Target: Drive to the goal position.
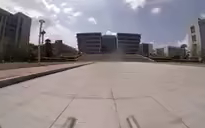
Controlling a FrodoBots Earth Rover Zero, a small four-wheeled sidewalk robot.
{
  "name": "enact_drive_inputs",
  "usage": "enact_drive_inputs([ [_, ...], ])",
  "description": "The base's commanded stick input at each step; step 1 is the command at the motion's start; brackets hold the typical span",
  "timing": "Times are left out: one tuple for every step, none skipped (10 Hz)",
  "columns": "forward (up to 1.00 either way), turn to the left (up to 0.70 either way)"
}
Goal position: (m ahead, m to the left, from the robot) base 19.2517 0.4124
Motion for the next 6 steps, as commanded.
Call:
enact_drive_inputs([
  [1.00, 0.00],
  [1.00, 0.00],
  [1.00, 0.00],
  [1.00, 0.00],
  [1.00, 0.00],
  [1.00, -0.16],
])
